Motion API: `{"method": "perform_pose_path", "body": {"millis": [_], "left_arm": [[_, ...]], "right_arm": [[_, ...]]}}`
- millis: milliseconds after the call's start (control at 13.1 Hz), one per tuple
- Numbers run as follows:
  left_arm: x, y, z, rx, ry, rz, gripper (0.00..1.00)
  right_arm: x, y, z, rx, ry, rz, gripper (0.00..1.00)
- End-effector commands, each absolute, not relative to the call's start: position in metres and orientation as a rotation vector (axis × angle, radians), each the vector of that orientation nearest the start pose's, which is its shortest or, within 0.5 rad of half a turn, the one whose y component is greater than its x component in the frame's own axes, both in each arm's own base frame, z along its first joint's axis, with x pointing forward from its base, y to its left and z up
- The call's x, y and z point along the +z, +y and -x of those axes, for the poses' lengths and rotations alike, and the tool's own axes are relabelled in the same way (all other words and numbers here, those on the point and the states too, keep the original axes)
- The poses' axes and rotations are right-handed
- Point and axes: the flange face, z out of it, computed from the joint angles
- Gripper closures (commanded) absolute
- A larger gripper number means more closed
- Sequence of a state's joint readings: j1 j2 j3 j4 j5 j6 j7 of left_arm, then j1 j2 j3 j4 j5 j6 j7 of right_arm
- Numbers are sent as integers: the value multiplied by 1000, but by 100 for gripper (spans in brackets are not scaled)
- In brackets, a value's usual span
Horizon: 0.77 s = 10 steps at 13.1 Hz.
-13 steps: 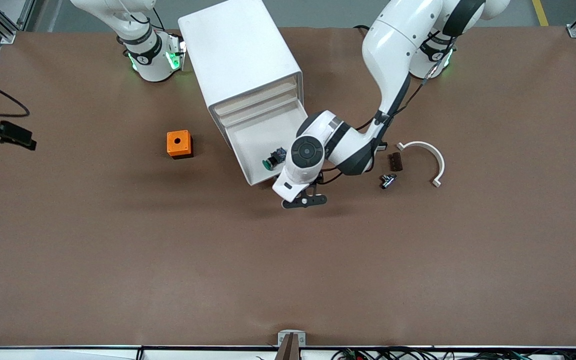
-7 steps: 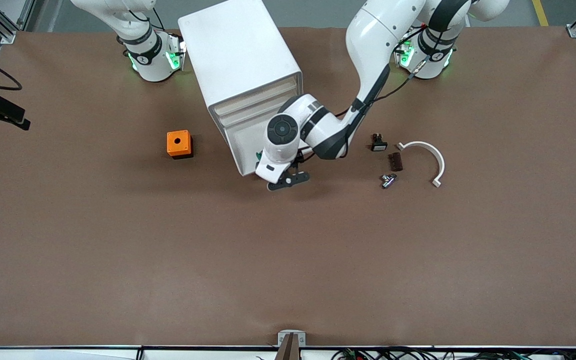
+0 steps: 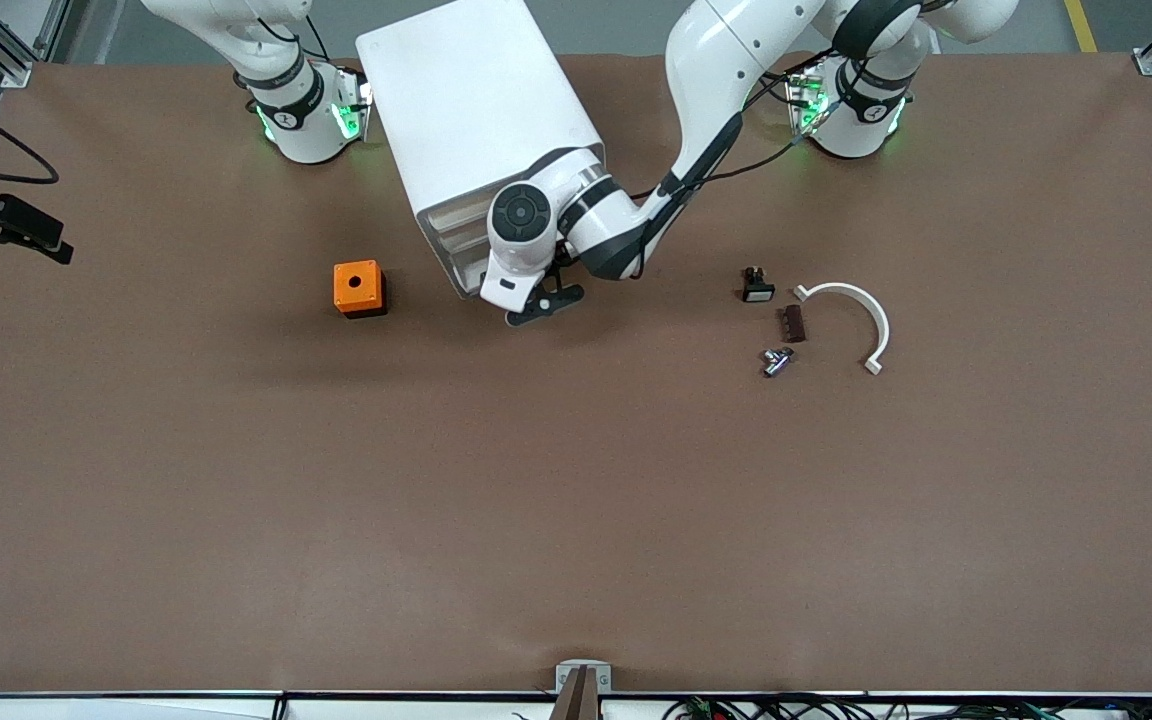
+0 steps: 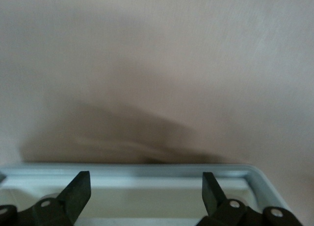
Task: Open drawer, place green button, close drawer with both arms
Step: 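Press the drawer fully shut with the left gripper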
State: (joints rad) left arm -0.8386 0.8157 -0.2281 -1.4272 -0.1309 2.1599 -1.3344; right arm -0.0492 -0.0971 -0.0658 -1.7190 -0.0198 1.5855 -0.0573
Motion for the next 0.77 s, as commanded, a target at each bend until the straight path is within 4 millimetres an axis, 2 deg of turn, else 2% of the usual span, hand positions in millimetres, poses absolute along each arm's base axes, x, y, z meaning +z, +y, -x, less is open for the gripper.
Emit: {"method": "perform_pose_path", "body": {"millis": [0,153,230,383,536,689], "left_arm": [[219,-620,-349,463,-677,3059,0],[218,-623,-343,474,-712,3043,0],[216,-624,-334,489,-700,3033,0],[216,-622,-332,493,-713,3022,0],[227,-615,-352,462,-757,3033,0],[252,-586,-404,391,-850,3056,0]], "right_arm": [[616,-65,-508,7,78,3137,0],[623,-64,-505,-39,78,3137,0],[623,-64,-501,-60,78,3137,0],[618,-60,-491,-99,77,3117,0],[618,-59,-491,-99,75,3115,0],[619,-57,-491,-104,68,3115,0]]}}
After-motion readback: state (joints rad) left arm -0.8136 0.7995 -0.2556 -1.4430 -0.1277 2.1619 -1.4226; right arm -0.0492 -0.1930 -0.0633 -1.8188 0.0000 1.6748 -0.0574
